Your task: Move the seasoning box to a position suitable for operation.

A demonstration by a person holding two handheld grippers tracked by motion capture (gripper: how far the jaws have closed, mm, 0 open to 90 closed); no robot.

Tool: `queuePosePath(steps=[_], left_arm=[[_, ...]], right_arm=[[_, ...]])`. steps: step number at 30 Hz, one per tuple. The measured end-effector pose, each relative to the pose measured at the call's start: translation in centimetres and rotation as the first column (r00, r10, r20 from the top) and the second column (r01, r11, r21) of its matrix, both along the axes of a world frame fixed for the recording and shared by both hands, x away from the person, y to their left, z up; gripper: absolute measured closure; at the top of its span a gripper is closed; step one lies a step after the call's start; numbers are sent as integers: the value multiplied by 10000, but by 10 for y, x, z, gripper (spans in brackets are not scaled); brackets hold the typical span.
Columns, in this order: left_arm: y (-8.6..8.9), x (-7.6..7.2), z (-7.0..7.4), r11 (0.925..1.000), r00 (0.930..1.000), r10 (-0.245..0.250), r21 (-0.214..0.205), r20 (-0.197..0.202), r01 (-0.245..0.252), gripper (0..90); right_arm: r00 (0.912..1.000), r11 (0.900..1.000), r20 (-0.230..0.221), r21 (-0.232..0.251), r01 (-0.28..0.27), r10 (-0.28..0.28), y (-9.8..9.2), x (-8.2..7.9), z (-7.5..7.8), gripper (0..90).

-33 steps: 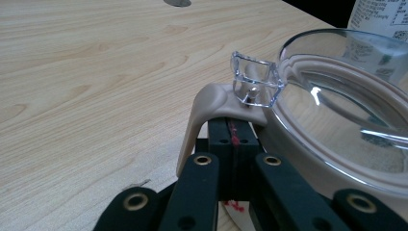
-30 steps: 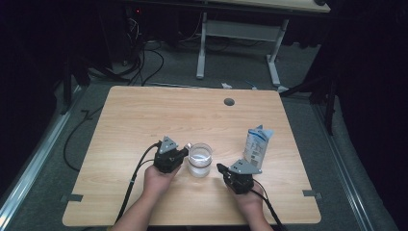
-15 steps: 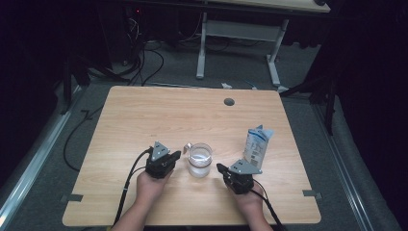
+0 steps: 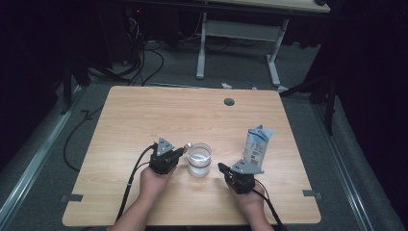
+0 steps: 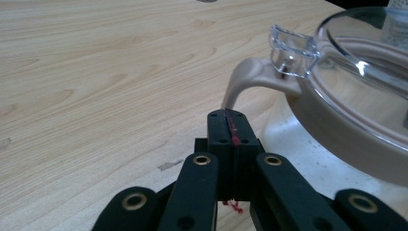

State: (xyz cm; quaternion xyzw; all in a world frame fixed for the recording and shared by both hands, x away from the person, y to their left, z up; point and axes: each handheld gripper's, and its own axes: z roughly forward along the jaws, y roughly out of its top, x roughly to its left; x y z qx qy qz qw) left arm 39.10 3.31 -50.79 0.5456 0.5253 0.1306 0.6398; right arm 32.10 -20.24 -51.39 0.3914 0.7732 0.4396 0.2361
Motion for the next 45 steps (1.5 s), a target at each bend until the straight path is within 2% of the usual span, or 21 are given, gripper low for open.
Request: queuePosePath(steps=[11,18,34,45], left_arm=[[-2,8,3,9999,9999,57,-92,-104,-58,900],[-1,6,1,10000,9998,5,-59,-209,-6,900],[-1,2,-1,9999,9998,-140,33,-173,140,900],[-8,10,-2,9998,9994,-165,-121,-296,161,900]], right_arm=[[10000,10000,-33,-21,-23,23,1,0,-1,895],[10000,10000,-10,-17,-26,26,-1,1,-1,896],[10000,10000,9,-4,-21,21,-1,0,0,895],[10000,10000,-2,2,-13,13,-2,0,0,895]])
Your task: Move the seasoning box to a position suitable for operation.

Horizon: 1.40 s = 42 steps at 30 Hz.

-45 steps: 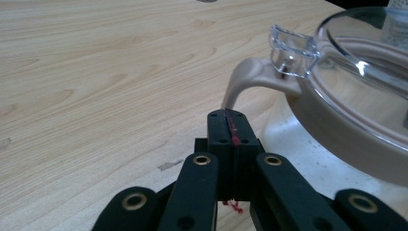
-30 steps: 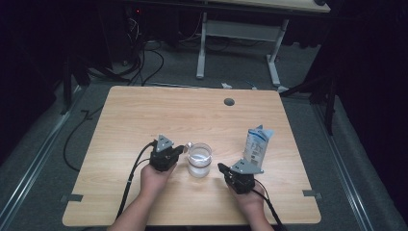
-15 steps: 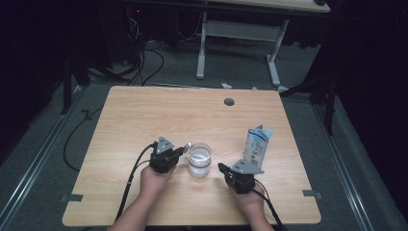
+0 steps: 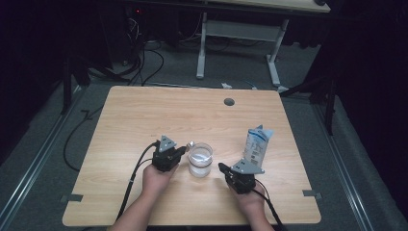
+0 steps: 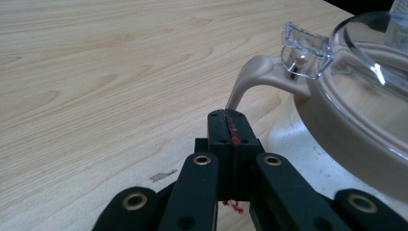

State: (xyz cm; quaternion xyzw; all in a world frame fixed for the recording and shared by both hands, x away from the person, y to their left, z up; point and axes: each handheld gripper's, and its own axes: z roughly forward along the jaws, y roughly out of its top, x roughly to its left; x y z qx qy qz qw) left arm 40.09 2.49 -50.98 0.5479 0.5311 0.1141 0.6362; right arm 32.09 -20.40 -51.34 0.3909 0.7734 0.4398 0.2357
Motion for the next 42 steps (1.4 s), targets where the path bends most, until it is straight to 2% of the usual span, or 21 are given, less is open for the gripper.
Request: queuePosePath(steps=[10,14,19,21,24,28,32,36,39,42], left_arm=[[-12,9,0,9994,9994,-335,-19,-23,335,900],[-19,13,-1,9982,9982,-589,-139,-61,588,900],[-28,15,-2,9930,9937,-1116,-404,-92,1112,900],[-30,16,-3,9927,9939,-1095,-534,-150,1085,900],[-29,15,-5,9951,9951,-986,-121,-29,986,900],[-16,15,-2,9975,9977,-679,-183,46,680,900],[1,11,1,9991,9988,-421,11,260,420,887],[21,4,1,9997,9994,-147,210,304,140,855],[38,-4,3,9995,9993,37,319,361,-49,803],[59,-11,4,9987,9991,249,436,337,-263,702]], right_arm=[[10000,10000,66,15,62,-62,-3,0,1,895],[9999,9999,43,8,121,-121,-3,0,1,896],[9999,9999,37,5,127,-127,-4,0,0,895],[9999,9999,36,-6,131,-131,-4,1,0,895],[9999,9999,31,14,160,-160,-4,0,0,896],[9998,9998,26,28,191,-191,-5,0,0,896],[9999,9999,-2,14,160,-160,-5,1,0,896],[9998,9998,37,70,206,-206,-4,3,1,894],[9996,9996,63,94,283,-283,-6,5,2,893],[9992,9992,50,132,385,-386,-7,7,3,891]])
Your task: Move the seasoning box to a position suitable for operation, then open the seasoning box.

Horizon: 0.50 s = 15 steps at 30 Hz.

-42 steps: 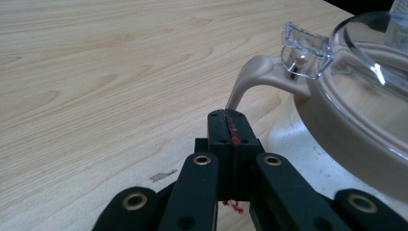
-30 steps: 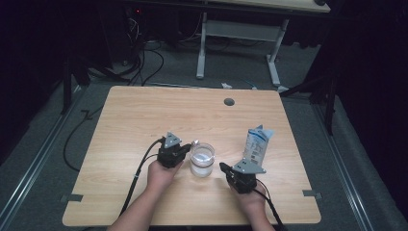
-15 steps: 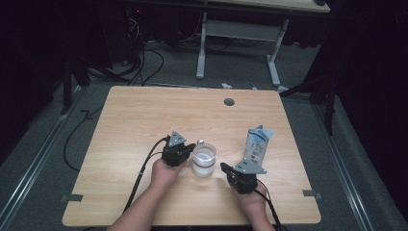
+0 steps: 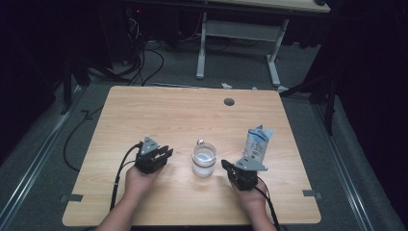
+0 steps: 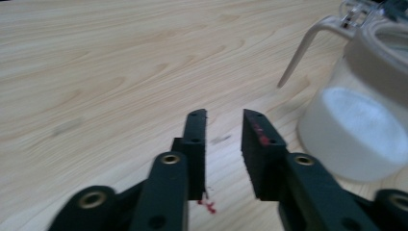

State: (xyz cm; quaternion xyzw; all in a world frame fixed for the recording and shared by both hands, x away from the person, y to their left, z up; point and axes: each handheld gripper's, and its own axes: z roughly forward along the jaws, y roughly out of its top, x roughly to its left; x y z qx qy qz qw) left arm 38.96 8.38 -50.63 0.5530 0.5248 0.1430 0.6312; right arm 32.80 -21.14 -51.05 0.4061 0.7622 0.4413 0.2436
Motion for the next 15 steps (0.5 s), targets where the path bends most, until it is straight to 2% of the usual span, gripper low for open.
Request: queuePosePath(steps=[2,7,11,15], left_arm=[[12,-3,0,9999,9999,163,34,-14,-163,614],[48,-13,-1,9972,9973,728,-139,1,-728,506],[67,-22,-4,9952,9954,957,-176,-64,-958,472],[77,-37,-9,9939,9938,1105,10,132,-1105,453]], right_arm=[[10000,10000,14,-5,78,-78,-2,2,0,887],[9997,9997,-5,-124,224,-224,-5,4,-1,870],[9996,9994,-32,-220,280,-281,-5,4,-2,863],[9998,9990,5,-388,205,-205,-4,3,-2,837]])
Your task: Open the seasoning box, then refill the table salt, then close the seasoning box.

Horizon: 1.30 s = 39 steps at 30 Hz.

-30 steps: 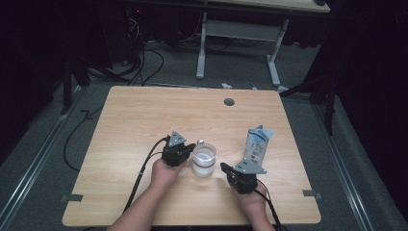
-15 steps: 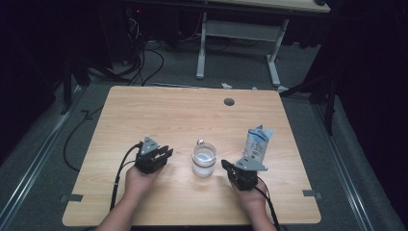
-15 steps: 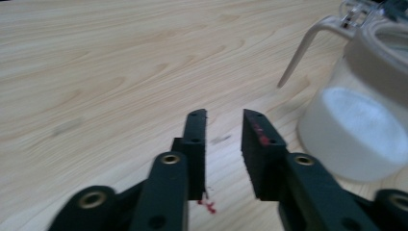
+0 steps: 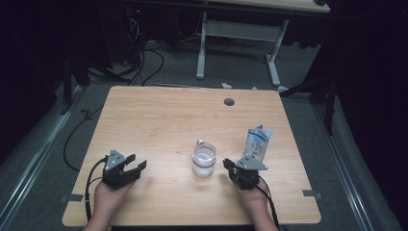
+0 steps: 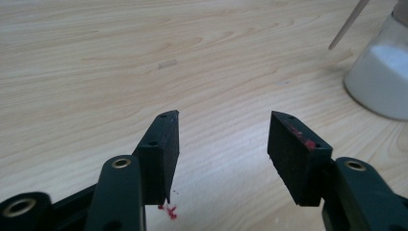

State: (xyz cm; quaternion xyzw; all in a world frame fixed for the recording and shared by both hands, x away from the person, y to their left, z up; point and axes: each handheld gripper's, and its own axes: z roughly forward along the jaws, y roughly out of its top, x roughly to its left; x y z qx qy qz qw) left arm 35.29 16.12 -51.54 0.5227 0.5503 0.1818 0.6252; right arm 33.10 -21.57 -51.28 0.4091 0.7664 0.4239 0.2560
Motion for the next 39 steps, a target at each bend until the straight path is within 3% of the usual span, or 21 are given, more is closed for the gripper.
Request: queuePosePath(steps=[6,14,22,39], left_arm=[[9,-17,-6,9998,9998,96,146,163,-99,443],[10,-19,-10,10000,10000,81,-8,-47,-81,436],[5,-24,-15,9980,9999,21,634,-150,-11,416],[3,-27,-17,9974,9998,-6,718,-179,19,409]], right_arm=[[10000,9999,46,-134,-8,9,-2,-6,3,799],[10000,9997,-25,-231,38,-39,-11,-19,-1,705],[9998,9995,-125,-271,157,-161,-25,-32,-7,587],[9993,9996,-263,-41,266,-267,-29,-34,-9,555]])
